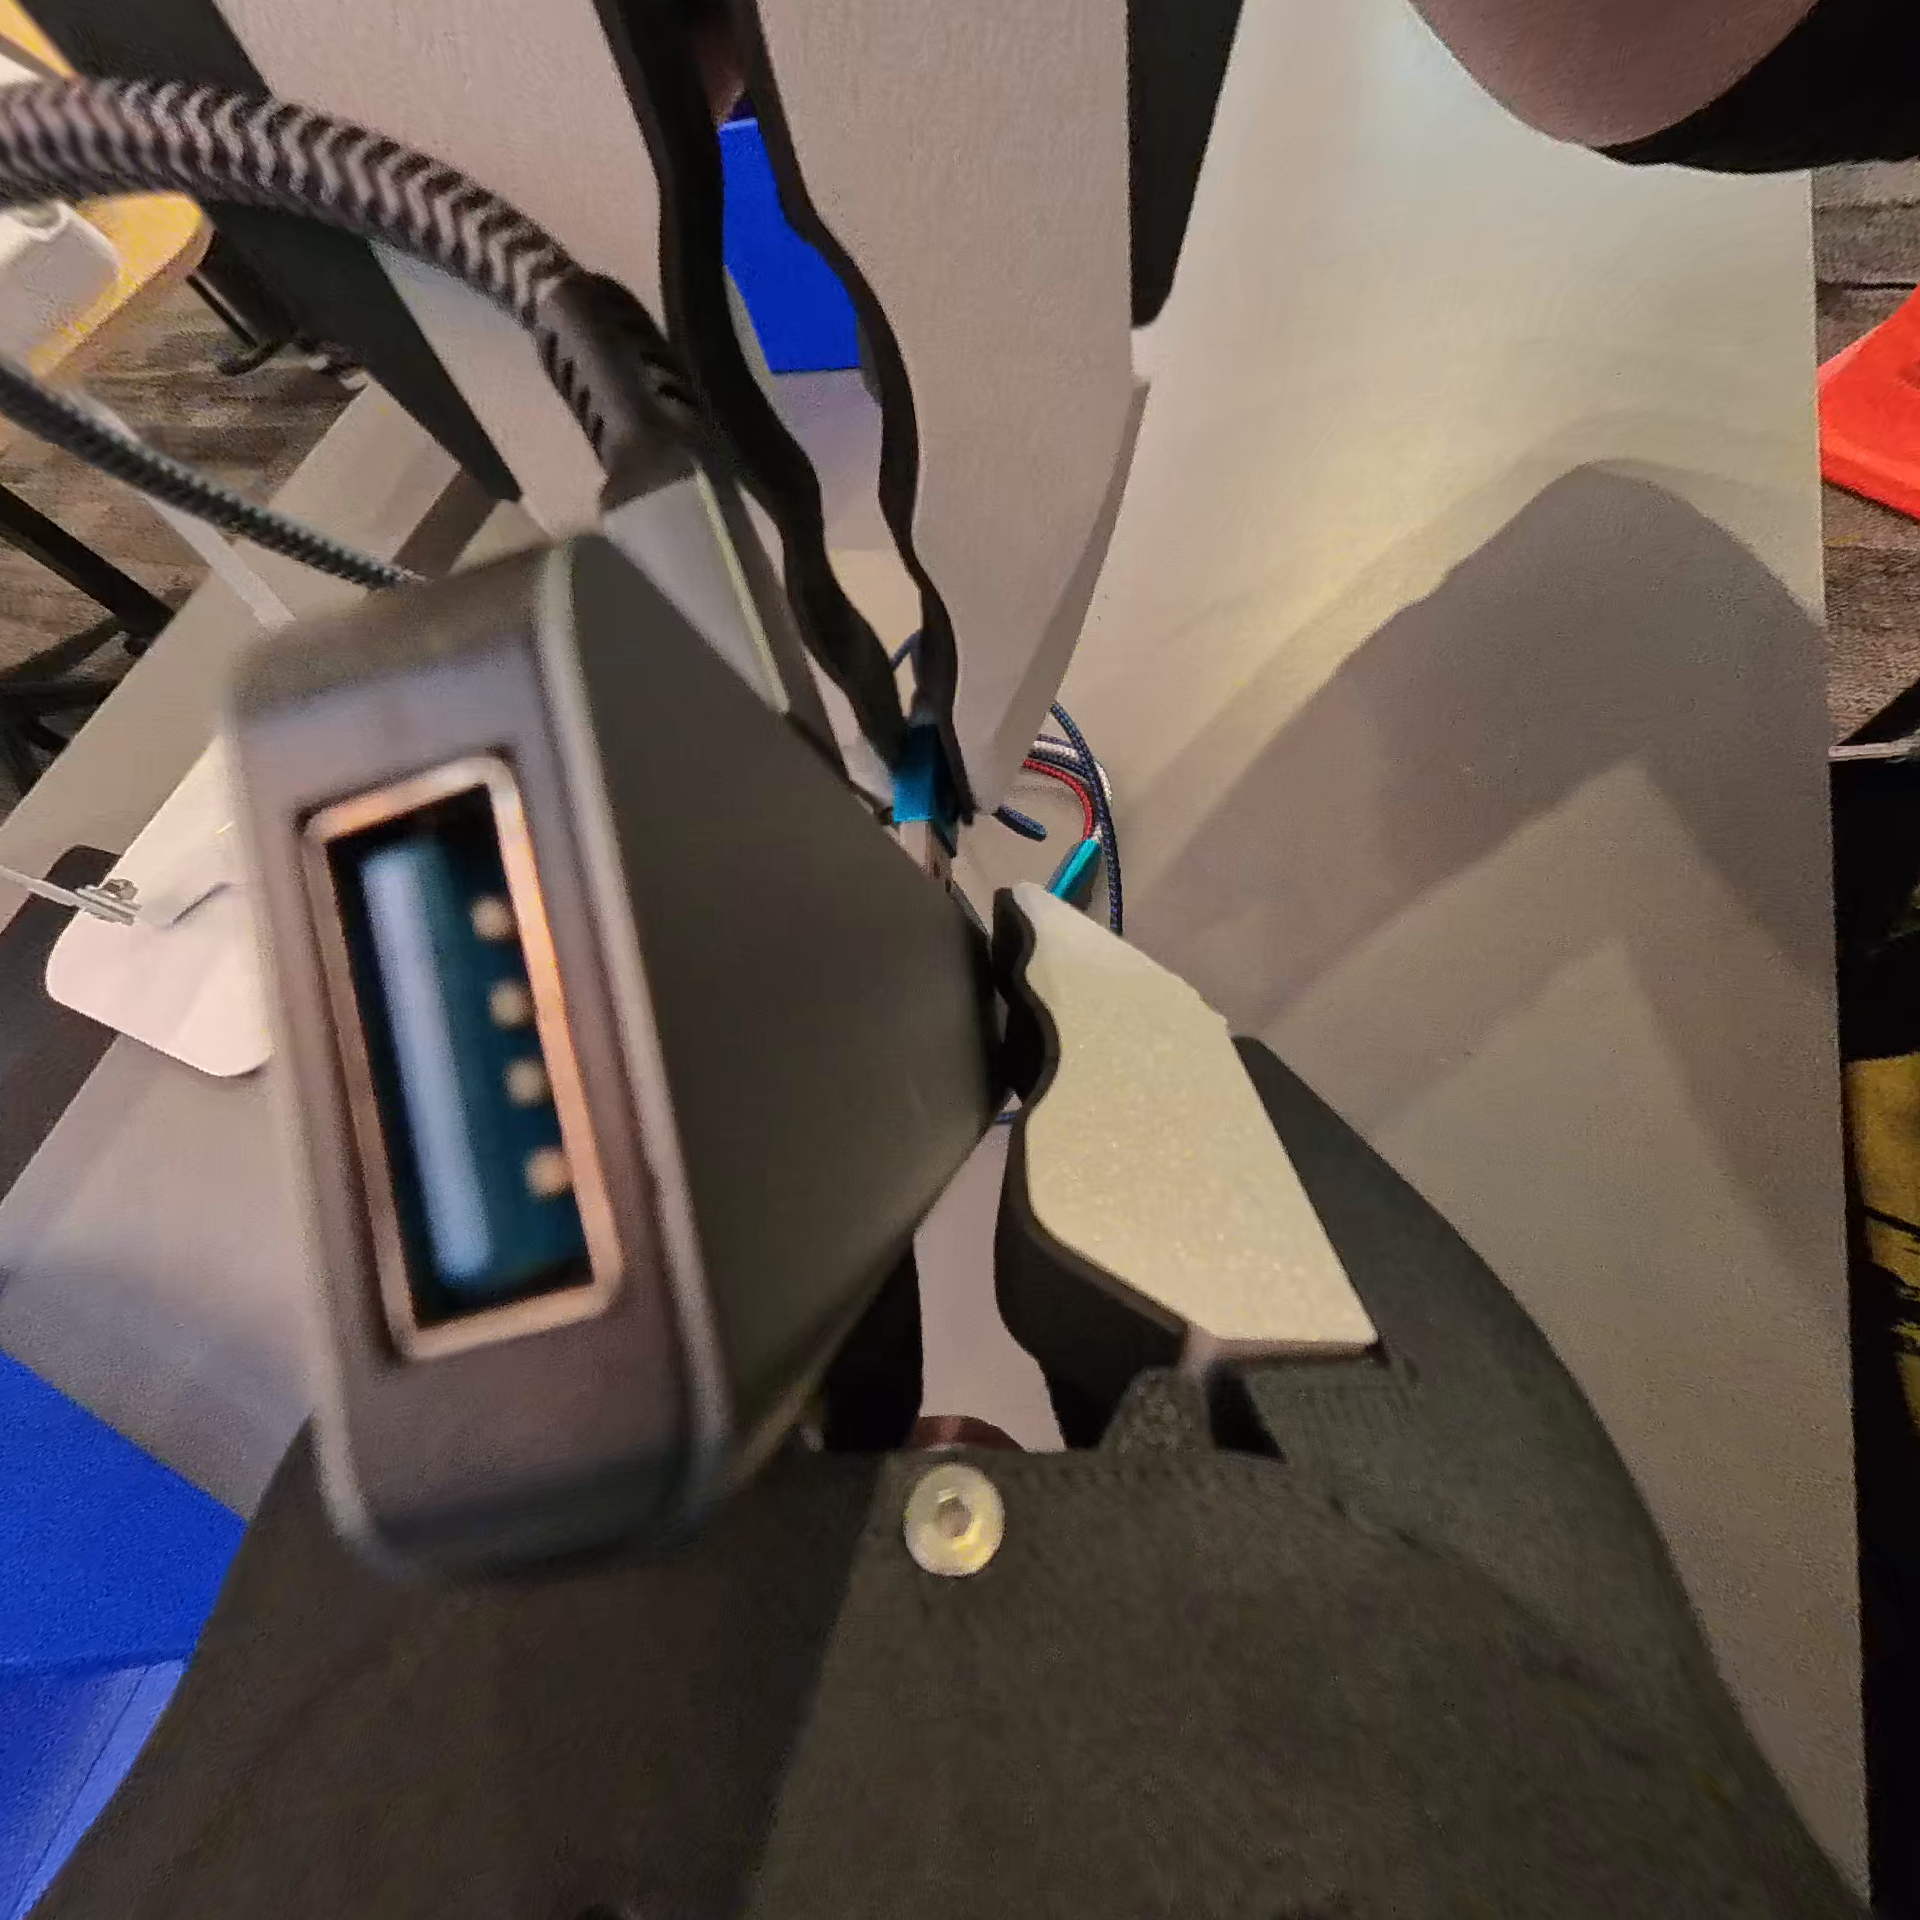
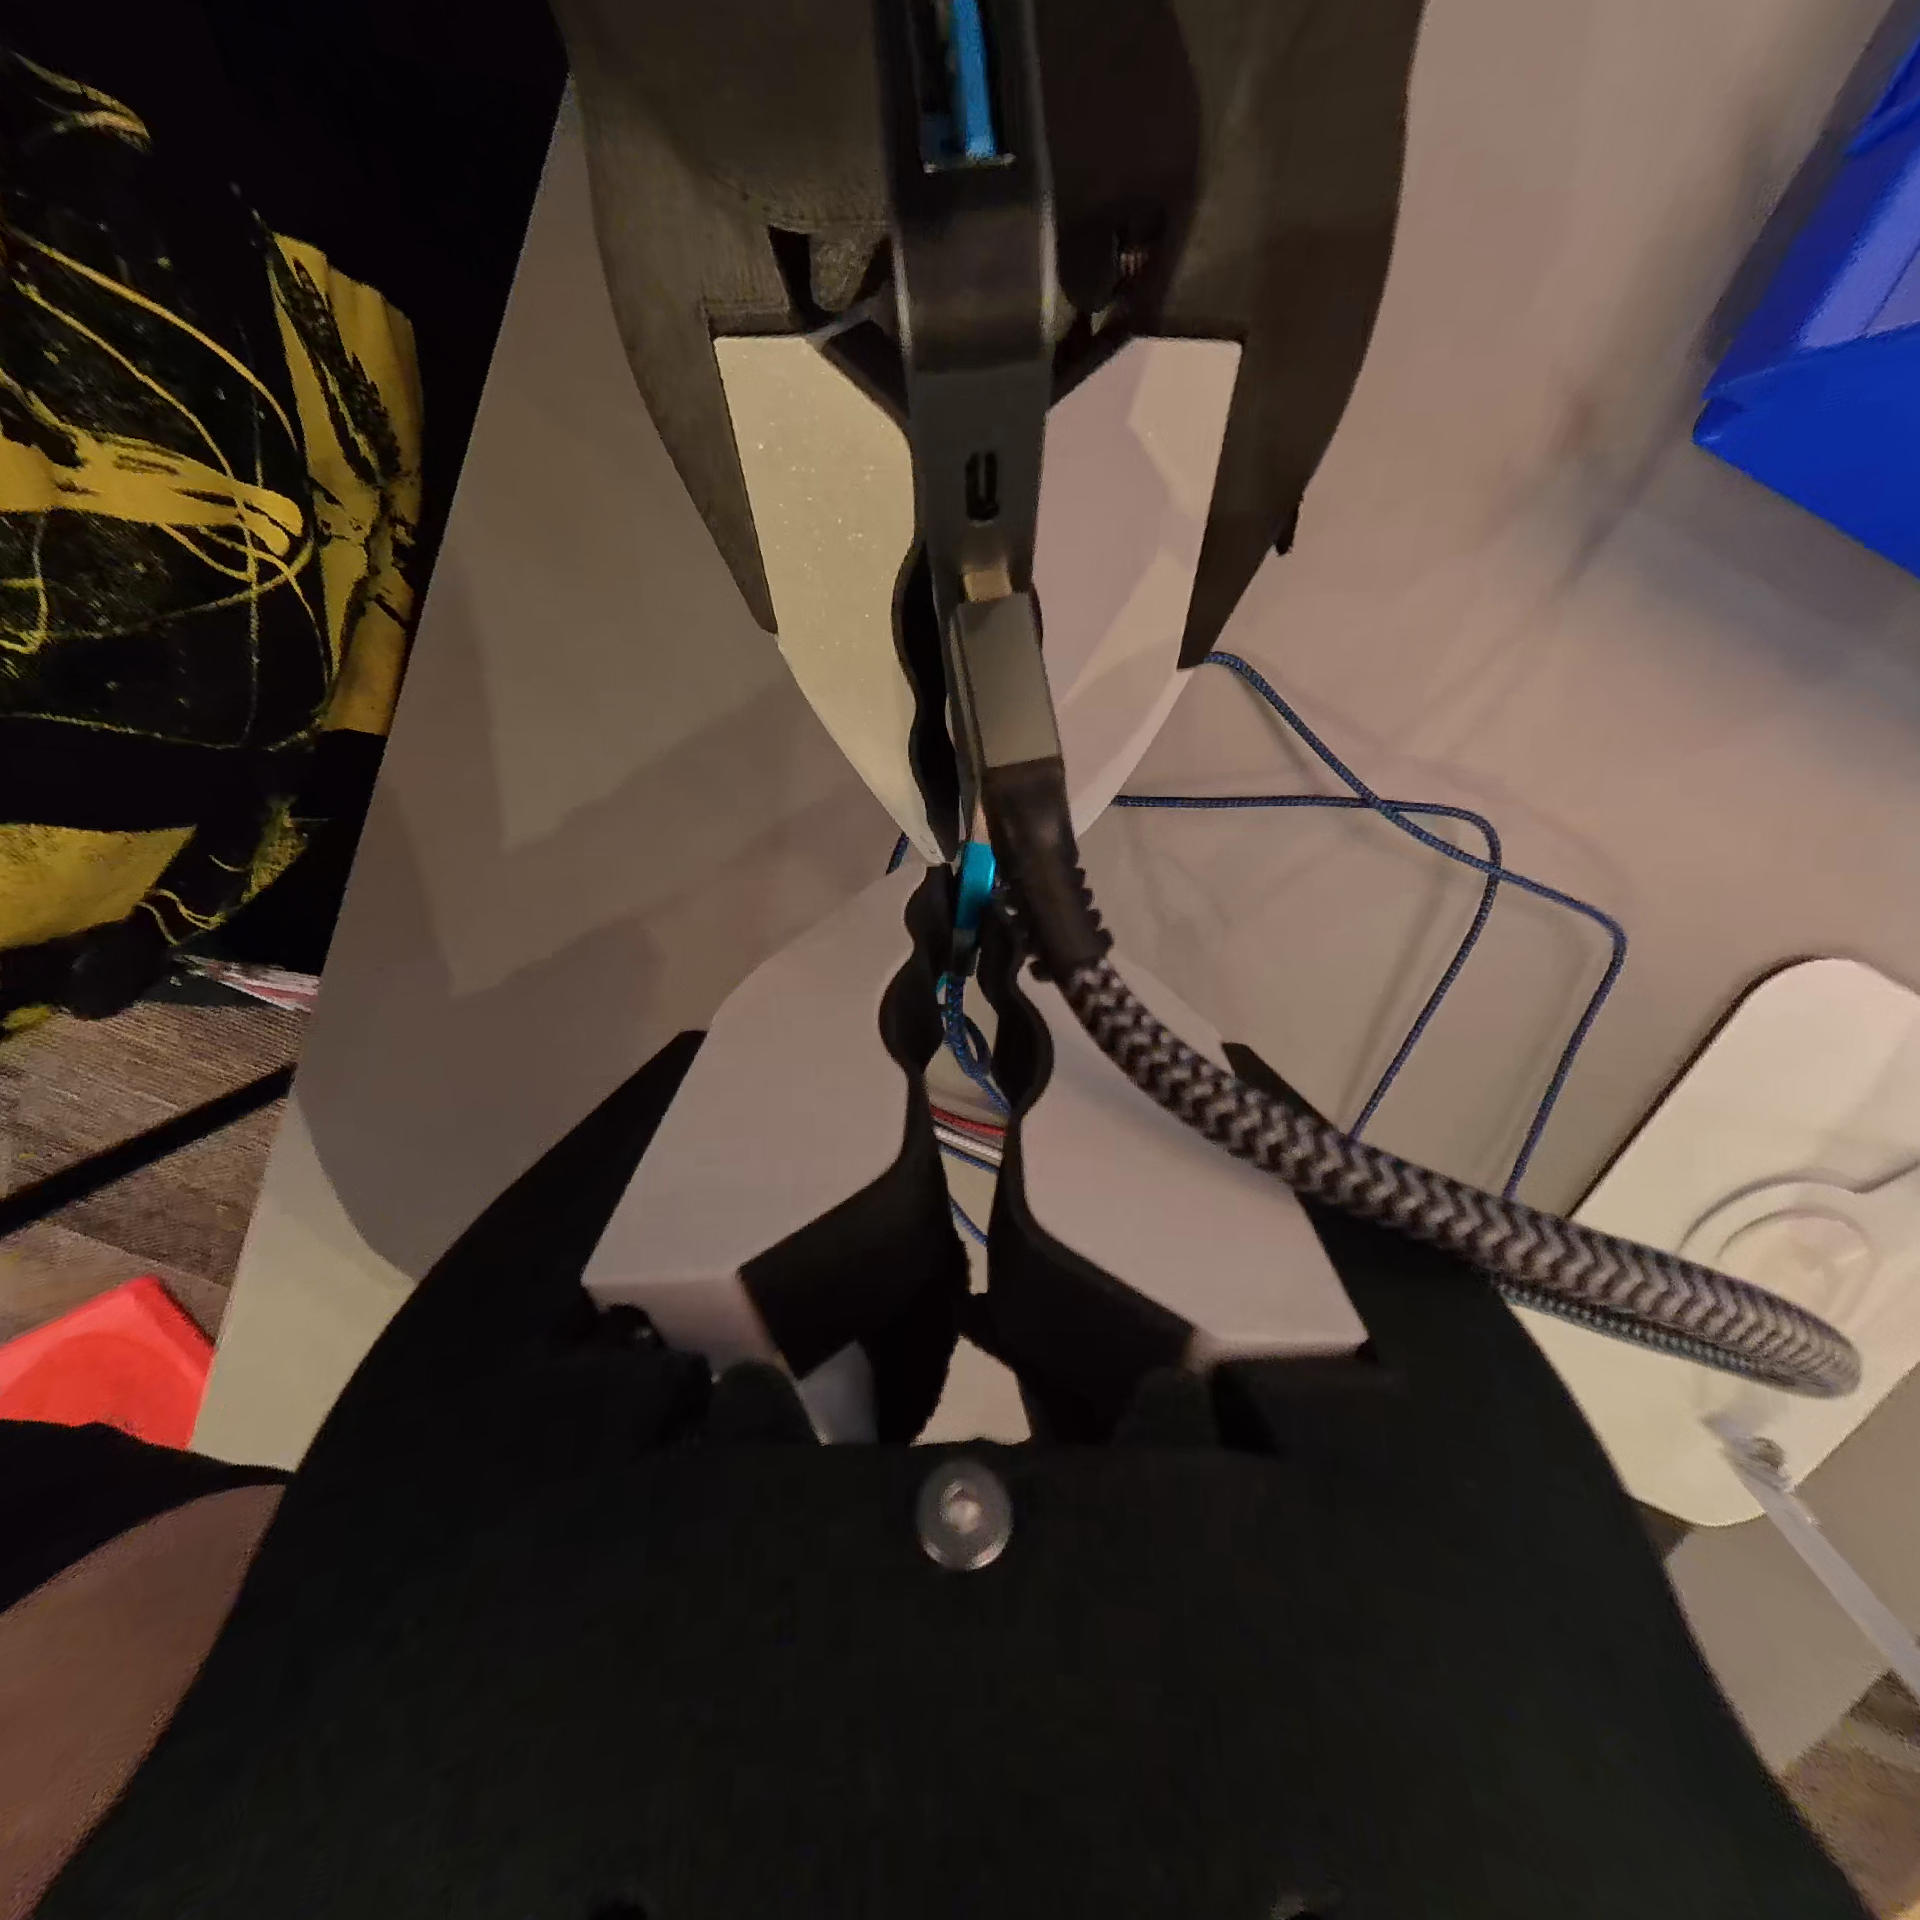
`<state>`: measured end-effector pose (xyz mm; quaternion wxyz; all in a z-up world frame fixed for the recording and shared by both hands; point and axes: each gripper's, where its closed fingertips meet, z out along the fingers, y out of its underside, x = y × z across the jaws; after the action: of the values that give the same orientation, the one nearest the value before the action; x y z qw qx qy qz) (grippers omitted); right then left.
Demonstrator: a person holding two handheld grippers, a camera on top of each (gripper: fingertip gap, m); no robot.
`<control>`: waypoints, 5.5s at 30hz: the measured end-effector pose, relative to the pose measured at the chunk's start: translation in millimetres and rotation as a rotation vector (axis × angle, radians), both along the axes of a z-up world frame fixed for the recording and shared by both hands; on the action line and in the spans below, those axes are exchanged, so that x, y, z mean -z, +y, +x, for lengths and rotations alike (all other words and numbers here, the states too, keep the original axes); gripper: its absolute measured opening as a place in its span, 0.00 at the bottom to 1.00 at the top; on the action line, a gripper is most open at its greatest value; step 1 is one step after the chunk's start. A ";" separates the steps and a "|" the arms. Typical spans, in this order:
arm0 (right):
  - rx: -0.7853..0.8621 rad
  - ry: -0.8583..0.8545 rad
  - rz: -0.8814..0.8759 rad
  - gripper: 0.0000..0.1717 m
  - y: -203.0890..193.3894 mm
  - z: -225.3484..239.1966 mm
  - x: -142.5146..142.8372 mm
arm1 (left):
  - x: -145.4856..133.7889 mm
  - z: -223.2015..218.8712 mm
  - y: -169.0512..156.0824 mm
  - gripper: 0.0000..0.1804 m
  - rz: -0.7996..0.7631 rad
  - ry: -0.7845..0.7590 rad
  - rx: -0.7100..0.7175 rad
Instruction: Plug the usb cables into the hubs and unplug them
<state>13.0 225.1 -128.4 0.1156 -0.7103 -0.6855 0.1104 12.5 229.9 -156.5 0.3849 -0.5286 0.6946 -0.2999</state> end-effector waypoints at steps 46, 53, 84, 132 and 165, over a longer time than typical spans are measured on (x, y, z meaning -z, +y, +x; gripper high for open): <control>-0.018 0.315 0.091 0.02 4.0 -13.4 12.4 | 5.7 3.5 -4.8 0.04 -0.107 0.010 -0.011; -0.014 0.327 0.086 0.02 3.6 -15.0 14.9 | 8.7 2.8 -5.2 0.04 -0.102 0.024 -0.013; 0.417 0.365 -0.080 0.03 -31.1 91.7 87.3 | 35.6 -4.6 10.2 0.05 -0.674 0.017 -0.025; 0.419 1.125 -0.579 0.06 63.6 89.8 -45.5 | -41.1 36.3 48.2 0.38 0.788 0.007 0.127; 0.374 1.087 -0.921 0.06 68.8 67.2 -21.6 | -17.0 73.6 33.4 0.11 1.493 -0.167 0.269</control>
<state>80.2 293.9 -106.8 0.1460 -0.6368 -0.2830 0.7021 86.0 263.3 -139.4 0.6517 -0.0145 0.7400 0.1659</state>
